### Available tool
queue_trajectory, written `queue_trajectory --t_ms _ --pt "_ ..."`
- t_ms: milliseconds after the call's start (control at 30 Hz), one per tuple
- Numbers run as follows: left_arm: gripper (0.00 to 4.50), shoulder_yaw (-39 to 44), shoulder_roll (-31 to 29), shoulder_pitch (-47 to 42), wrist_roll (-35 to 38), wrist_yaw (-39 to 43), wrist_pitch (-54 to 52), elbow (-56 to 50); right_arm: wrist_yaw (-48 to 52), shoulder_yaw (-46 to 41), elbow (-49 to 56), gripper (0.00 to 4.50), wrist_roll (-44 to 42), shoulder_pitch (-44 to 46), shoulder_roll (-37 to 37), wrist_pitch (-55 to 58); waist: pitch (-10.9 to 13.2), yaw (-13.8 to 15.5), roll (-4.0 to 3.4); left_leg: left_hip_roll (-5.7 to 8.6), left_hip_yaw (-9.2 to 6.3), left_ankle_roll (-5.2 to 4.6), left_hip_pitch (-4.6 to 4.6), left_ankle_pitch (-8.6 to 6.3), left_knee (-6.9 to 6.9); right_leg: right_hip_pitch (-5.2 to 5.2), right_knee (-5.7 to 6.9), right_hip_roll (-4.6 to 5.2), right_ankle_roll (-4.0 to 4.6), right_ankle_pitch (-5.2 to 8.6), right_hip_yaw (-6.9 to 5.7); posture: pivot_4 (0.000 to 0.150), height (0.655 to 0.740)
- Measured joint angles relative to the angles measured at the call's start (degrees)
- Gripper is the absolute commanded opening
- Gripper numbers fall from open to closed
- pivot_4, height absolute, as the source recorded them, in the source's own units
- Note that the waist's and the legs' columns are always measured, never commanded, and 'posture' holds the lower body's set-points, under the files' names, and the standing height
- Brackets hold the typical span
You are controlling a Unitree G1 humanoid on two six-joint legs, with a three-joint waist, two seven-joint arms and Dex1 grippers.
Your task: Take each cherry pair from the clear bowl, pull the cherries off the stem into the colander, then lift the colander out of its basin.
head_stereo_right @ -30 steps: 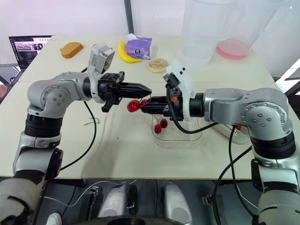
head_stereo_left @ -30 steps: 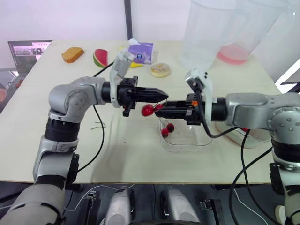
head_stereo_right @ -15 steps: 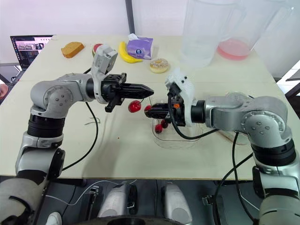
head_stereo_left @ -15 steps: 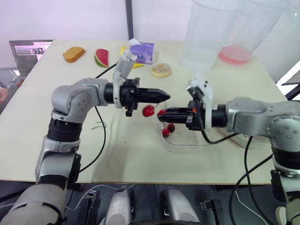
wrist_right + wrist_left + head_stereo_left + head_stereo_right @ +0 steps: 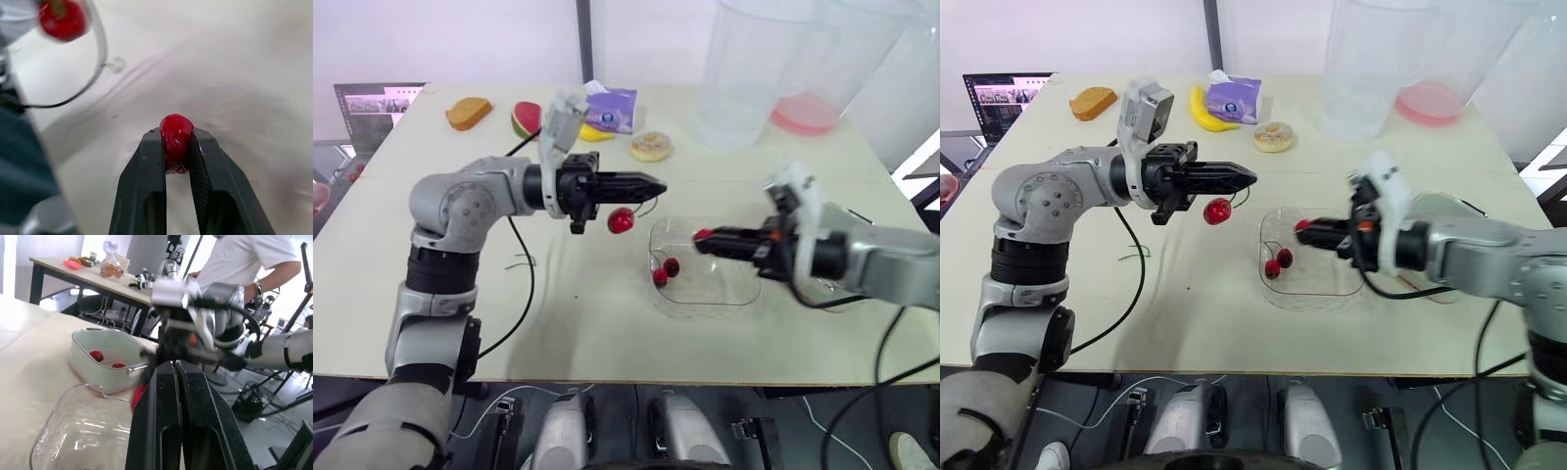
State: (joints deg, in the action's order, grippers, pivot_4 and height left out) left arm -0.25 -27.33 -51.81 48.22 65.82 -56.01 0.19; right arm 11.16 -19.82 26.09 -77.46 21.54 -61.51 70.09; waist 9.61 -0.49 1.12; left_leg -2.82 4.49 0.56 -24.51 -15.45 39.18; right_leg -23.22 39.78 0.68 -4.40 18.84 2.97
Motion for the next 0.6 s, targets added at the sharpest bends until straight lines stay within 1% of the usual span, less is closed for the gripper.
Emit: queue_trajectory --t_ms 67,133,233,300,400,467,500,600 --pt "0.00 0.77 -0.11 0.16 0.21 -0.50 -0.05 -0.30 -2.71 -7.34 -4.95 0.18 5.42 -4.47 -1.34 -0.36 0.00 -0.15 0.00 0.01 0.04 -0.01 0.02 0.00 -0.01 0.05 -0.07 0.01 -0.02 -0.01 0.02 0.150 0.7400" --pt "0.00 1.03 -0.02 0.25 0.52 -0.93 -0.10 -0.45 -3.38 -10.95 -5.84 0.18 9.75 -9.13 -1.93 -0.60 0.00 -0.22 0.00 -0.02 0.02 0.01 0.03 0.01 -0.04 0.05 -0.07 -0.05 -0.02 -0.01 0.03 0.150 0.7400" --pt "0.00 1.02 0.30 0.37 0.81 -1.33 -0.27 -0.63 -3.58 -12.39 -5.86 0.18 15.14 -15.53 -1.42 -0.34 -0.02 -0.62 -0.05 -0.04 0.03 0.07 0.07 0.04 -0.10 0.02 -0.04 -0.10 -0.02 -0.01 0.06 0.150 0.7400" --pt "0.00 1.03 0.32 0.38 0.91 -1.45 -0.52 -0.90 -3.77 -12.41 -5.55 0.18 17.78 -17.60 -0.24 -0.32 -0.02 -0.68 -0.05 -0.04 0.03 0.09 0.09 0.05 -0.10 0.03 -0.02 -0.11 -0.02 -0.01 0.07 0.150 0.7400" --pt "0.00 1.02 0.37 0.38 0.98 -1.66 -0.78 -0.96 -4.12 -12.14 -5.15 0.18 20.88 -18.08 1.58 -0.72 -0.02 -0.55 -0.05 -0.02 0.03 0.09 0.09 0.05 -0.09 0.03 -0.02 -0.11 -0.02 -0.01 0.07 0.150 0.7400" --pt "0.00 1.03 0.37 0.37 0.98 -1.69 -0.78 -0.95 -4.28 -11.33 -5.39 1.21 23.50 -18.08 1.96 -1.35 -0.02 -0.43 -0.05 0.00 0.04 0.08 0.09 0.05 -0.09 0.03 -0.03 -0.10 -0.03 -0.01 0.07 0.150 0.7400" --pt "0.00 1.02 0.40 0.37 0.98 -1.69 -0.78 -0.95 -4.29 -11.08 -5.52 1.48 24.62 -18.06 2.08 -1.59 -0.02 -0.39 -0.05 0.00 0.04 0.08 0.08 0.05 -0.09 0.03 -0.03 -0.10 -0.03 -0.01 0.07 0.150 0.7400" --pt "0.00 1.02 0.41 0.37 0.98 -1.71 -0.78 -0.95 -4.03 -11.19 -5.98 2.95 26.57 -17.06 4.07 -1.76 -0.02 -0.28 -0.05 0.00 0.03 0.08 0.08 0.05 -0.09 0.03 -0.04 -0.10 -0.03 -0.01 0.07 0.150 0.7400"
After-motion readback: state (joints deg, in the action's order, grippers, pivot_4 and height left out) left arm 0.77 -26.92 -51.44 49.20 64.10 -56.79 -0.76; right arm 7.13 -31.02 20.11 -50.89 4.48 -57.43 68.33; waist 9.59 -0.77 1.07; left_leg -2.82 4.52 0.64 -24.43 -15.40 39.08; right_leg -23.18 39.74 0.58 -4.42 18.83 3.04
